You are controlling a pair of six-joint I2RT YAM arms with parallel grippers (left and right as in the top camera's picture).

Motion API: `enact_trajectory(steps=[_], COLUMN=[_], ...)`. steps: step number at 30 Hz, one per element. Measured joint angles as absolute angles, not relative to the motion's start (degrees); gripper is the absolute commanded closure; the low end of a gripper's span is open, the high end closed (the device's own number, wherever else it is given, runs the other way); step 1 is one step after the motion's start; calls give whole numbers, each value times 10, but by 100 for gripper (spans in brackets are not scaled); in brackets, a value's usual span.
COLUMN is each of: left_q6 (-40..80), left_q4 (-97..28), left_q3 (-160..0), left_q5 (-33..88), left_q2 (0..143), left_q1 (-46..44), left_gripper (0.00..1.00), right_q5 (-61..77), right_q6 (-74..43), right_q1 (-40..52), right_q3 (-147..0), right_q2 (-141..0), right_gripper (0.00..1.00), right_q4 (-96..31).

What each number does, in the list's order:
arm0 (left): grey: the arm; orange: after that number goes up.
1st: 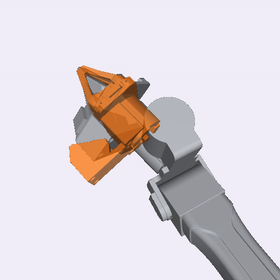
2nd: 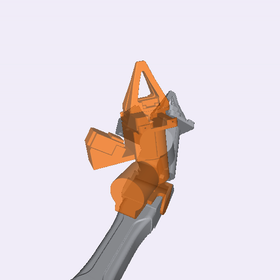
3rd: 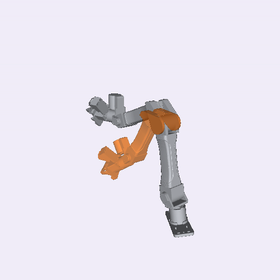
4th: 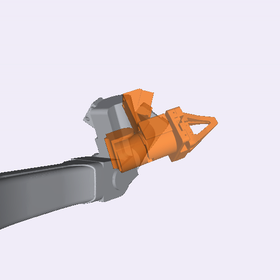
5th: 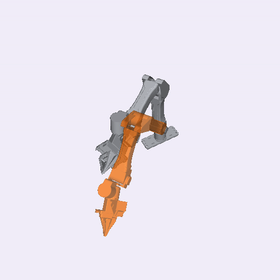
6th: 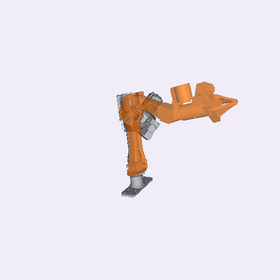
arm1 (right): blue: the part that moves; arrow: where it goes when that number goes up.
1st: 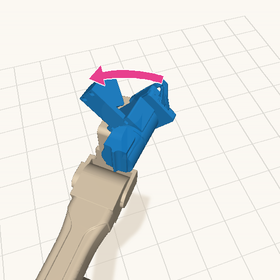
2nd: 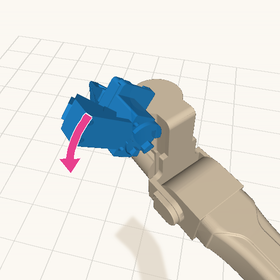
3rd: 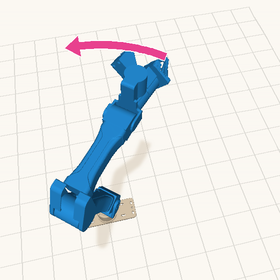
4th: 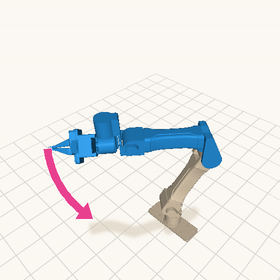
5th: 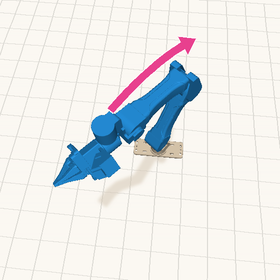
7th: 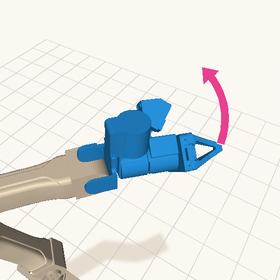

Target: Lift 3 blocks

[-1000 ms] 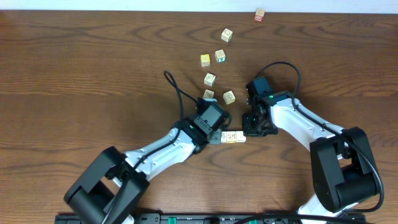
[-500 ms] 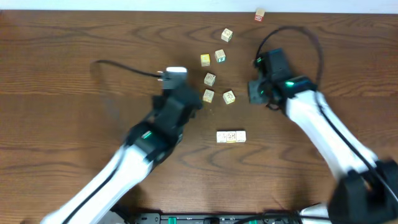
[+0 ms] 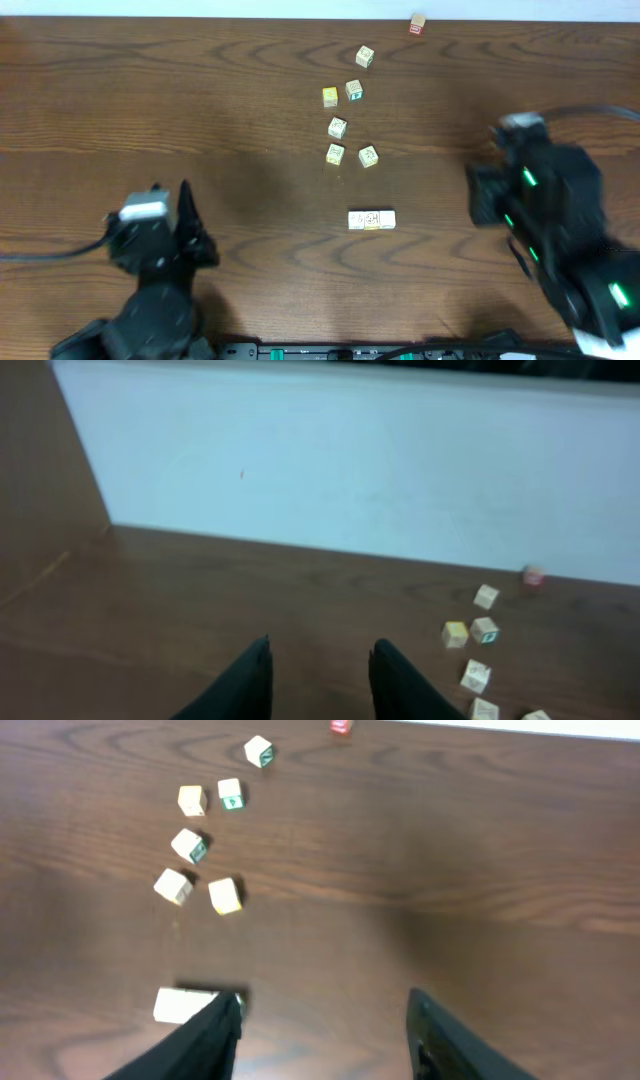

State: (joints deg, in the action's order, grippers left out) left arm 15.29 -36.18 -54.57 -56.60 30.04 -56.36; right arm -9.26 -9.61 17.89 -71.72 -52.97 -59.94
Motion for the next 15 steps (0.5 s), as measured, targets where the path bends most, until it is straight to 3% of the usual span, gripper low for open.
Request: enact_trajectory(steps=[4,10,15], left_q6=[156,139,27], left_q4=[-371,-319,-170], left_q3=[-546,-546,-544], left_q5=[-649,-769,-841], left_q2=[270,291,323], left_q1=[-646,-723,-721], left_gripper=[62,54,51], right_q5=[-117,-138,-141], right_q6=[-100,-100,-100], right_q1=[179,179,179], right_q3=[-718,-720,-719], right_q2=[-425,-364,-390], right_gripper=[10,11,13], right_q4=[-655,-692,-685])
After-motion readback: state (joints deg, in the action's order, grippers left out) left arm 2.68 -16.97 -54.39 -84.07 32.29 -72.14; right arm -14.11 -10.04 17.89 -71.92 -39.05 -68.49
